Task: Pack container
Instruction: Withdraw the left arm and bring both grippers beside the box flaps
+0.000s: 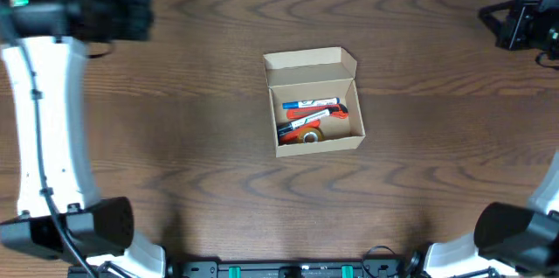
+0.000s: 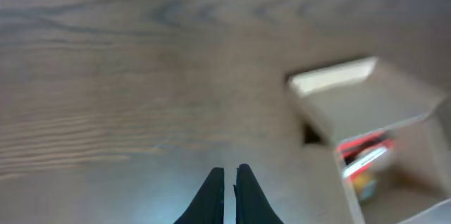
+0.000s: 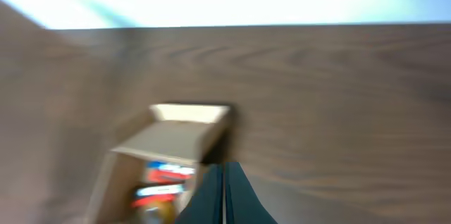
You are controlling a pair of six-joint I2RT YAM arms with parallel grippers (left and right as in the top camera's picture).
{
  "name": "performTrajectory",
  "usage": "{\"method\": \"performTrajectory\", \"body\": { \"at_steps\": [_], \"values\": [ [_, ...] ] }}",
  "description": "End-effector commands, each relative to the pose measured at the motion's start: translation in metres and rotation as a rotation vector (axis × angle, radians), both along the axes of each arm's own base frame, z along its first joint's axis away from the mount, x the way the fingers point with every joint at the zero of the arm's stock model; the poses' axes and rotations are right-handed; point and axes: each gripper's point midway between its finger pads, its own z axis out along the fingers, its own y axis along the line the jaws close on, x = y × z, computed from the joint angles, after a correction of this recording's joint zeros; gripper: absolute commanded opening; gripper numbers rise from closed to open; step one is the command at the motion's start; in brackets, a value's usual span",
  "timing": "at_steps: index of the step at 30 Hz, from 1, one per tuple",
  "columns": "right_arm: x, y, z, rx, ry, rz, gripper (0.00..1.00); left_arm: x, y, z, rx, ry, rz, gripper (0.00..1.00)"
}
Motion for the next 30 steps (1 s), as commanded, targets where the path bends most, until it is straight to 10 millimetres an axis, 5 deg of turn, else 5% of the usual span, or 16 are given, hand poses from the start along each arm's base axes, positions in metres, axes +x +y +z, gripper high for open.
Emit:
{"method": "performTrajectory", "body": {
  "at_steps": [1, 10, 22, 30],
  "values": [
    [0.01, 0.023, -0.013, 0.254, 0.037, 0.132, 0.01, -0.007, -0.012, 0.008, -0.329, -0.001, -0.059, 0.06],
    [0.026, 0.037, -0.091, 0.568, 0.212, 0.265, 0.01, -0.01, -0.04, -0.048, -0.747, -0.008, -0.245, 0.06],
    [0.029, 0.072, -0.162, 0.633, 0.372, 0.362, 0.01, -0.033, -0.1, -0.132, -0.8, 0.056, -0.385, 0.06],
    [0.033, 0.087, -0.211, 0.686, 0.485, 0.371, 0.01, -0.039, -0.119, -0.178, -0.89, 0.153, -0.41, 0.06]
  ]
}}
